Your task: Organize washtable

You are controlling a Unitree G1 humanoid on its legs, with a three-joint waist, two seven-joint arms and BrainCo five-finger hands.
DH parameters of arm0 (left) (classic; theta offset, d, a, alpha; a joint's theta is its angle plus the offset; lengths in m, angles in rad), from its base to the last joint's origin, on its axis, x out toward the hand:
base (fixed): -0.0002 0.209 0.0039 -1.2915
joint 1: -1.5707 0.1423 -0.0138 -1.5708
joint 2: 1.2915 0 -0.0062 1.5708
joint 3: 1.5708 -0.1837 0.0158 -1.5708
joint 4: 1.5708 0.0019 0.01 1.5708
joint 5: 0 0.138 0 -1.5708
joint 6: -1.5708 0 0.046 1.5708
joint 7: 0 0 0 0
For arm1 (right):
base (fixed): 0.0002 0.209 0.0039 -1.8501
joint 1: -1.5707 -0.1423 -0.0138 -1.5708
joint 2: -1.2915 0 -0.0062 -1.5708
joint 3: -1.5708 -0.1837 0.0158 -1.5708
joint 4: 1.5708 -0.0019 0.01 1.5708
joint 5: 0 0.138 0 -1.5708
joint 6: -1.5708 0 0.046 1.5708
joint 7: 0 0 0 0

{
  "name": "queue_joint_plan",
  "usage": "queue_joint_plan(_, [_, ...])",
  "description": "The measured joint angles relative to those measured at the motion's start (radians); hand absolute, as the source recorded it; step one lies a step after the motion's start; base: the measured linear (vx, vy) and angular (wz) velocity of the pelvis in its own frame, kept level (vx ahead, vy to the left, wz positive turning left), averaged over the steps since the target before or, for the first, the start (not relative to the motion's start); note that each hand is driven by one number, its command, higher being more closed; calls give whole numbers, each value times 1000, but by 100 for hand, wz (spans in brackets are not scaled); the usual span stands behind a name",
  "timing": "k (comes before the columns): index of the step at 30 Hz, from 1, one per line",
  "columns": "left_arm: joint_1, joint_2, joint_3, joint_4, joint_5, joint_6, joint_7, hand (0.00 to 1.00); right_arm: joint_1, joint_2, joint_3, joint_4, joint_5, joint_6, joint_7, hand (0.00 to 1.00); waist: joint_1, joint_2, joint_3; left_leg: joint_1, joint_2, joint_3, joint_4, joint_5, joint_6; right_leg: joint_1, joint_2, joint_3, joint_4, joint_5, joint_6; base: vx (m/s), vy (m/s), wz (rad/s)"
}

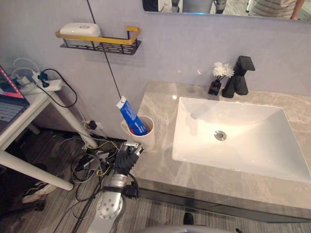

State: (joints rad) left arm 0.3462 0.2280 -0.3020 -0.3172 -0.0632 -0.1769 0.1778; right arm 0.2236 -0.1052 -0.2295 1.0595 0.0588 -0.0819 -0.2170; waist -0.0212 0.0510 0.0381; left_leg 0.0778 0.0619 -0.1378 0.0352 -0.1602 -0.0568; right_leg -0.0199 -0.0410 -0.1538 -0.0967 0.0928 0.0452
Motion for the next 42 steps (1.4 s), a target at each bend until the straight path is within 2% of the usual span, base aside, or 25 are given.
queue_joint_plan(19, [-116, 7, -57, 0, 73, 7, 10, 100, 2, -2, -23, -11, 0, 0, 1, 0, -3, 20, 3, -3, 0, 23, -9, 0, 1, -18, 2, 17, 0, 4, 1, 3, 1, -3])
queue_joint_plan(29, [-172, 15, -59, 0, 92, 11, 30, 100, 7, 5, -41, -43, 0, -2, 12, 0, -25, 26, 2, -8, 0, 33, -13, -1, 1, -30, 3, 31, -1, 6, 3, 3, 1, -3])
queue_joint_plan(42, [-248, 18, -59, 22, 122, 18, 60, 100, 7, 6, -59, -48, 0, -2, 19, 0, -29, 35, 1, -23, 0, 44, -13, -1, 2, -49, 3, 36, -2, 10, 2, 0, 1, -1])
